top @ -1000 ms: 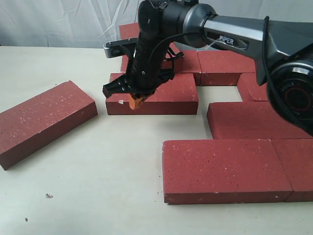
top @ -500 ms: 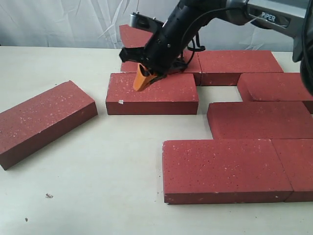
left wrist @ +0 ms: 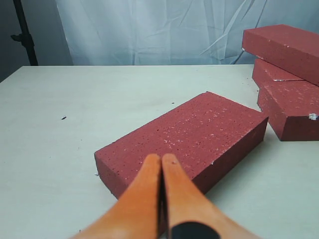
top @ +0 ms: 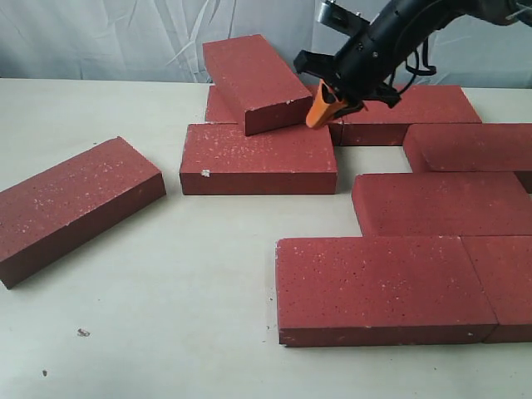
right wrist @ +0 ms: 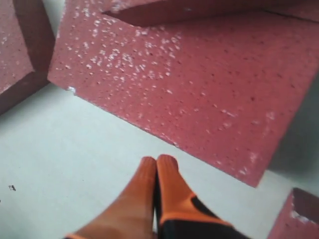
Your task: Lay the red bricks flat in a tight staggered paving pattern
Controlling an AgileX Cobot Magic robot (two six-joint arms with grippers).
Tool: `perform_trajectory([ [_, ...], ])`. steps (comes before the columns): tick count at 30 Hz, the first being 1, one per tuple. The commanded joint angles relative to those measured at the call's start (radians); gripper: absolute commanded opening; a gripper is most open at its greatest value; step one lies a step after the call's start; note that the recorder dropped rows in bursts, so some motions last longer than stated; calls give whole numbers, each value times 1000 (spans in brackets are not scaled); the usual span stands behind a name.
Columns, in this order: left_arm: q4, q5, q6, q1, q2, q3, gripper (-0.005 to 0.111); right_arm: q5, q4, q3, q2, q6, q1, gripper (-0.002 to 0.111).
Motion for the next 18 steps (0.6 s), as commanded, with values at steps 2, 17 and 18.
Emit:
perform_trajectory([
  [2,1,-7,0,-1,-5,5,0,9,-17,123,-87,-12,-64,-1],
  [17,17,-7,0,-1,-5,5,0,-168,-150,428,-334,-12,-117,-1],
  [18,17,-7,0,-1,-5,5,0,-177,-150,442,-346,-12,-117,-1],
])
